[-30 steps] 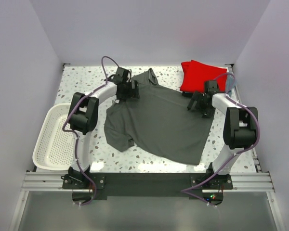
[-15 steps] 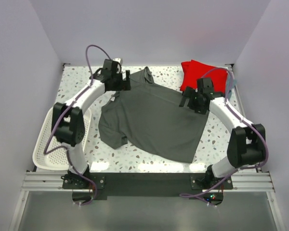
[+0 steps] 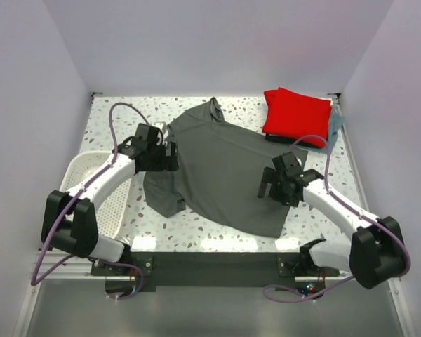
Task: Fold and stack the t-shirts
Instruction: Flatten the tshirt out
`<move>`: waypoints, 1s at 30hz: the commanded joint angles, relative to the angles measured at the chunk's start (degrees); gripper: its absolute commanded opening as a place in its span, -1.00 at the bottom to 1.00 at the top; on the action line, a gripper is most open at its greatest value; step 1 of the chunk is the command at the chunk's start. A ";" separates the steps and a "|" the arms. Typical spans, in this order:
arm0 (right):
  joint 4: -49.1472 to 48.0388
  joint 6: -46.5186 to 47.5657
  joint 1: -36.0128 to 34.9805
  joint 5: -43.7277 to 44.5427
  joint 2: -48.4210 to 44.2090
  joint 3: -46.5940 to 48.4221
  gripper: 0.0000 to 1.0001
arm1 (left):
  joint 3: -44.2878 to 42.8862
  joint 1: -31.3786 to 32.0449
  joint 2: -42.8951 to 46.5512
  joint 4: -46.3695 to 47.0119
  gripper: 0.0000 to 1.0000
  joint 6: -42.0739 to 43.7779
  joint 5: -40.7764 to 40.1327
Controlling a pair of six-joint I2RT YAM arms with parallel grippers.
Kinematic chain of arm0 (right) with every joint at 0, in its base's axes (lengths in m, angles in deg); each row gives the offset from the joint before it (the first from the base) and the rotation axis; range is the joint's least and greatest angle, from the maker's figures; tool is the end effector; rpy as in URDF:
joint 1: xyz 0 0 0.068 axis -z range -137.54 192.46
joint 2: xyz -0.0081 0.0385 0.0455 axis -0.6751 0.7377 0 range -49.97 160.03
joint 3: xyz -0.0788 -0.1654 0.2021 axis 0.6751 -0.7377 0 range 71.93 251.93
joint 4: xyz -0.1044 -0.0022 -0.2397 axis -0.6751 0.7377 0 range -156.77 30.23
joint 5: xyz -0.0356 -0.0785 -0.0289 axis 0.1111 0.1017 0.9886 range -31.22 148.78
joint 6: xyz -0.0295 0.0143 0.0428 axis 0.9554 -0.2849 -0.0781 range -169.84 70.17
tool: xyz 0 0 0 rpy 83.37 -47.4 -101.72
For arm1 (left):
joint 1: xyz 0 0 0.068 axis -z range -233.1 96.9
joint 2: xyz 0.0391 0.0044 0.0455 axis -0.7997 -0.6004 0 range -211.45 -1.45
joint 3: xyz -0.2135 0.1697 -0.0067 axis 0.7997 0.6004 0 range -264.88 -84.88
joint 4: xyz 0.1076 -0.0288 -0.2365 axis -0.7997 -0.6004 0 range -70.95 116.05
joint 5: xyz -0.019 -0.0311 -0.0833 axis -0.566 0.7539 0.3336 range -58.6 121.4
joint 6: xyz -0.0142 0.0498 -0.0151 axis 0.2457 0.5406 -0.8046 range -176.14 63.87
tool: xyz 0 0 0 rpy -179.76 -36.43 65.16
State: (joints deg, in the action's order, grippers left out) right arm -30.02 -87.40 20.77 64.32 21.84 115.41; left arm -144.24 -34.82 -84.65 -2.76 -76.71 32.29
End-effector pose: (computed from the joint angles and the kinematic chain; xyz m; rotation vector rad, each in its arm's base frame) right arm 0.2130 0.0811 0.2016 0.4030 2.6807 0.1823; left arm 0.2879 -0.0957 0.2443 -0.0438 2.5151 -0.3011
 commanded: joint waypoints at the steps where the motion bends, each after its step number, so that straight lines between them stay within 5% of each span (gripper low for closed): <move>1: 2.62 -4.88 -1.60 4.56 -5.71 -3.57 0.86 | 2.92 0.17 4.18 -0.01 0.96 -1.57 3.06; 12: 8.60 -11.92 -6.69 6.15 -10.90 -8.85 0.82 | 4.77 0.17 4.98 0.42 0.96 0.19 3.86; 30: 7.19 -20.97 -13.99 5.62 -10.90 -14.39 0.69 | 5.82 0.08 -8.38 9.92 0.98 -0.08 8.69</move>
State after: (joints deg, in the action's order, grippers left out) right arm -22.43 -105.21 7.39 69.30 11.90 102.19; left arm -138.42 -34.82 -93.04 3.16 -77.52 39.37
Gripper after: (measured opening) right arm 0.862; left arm 0.984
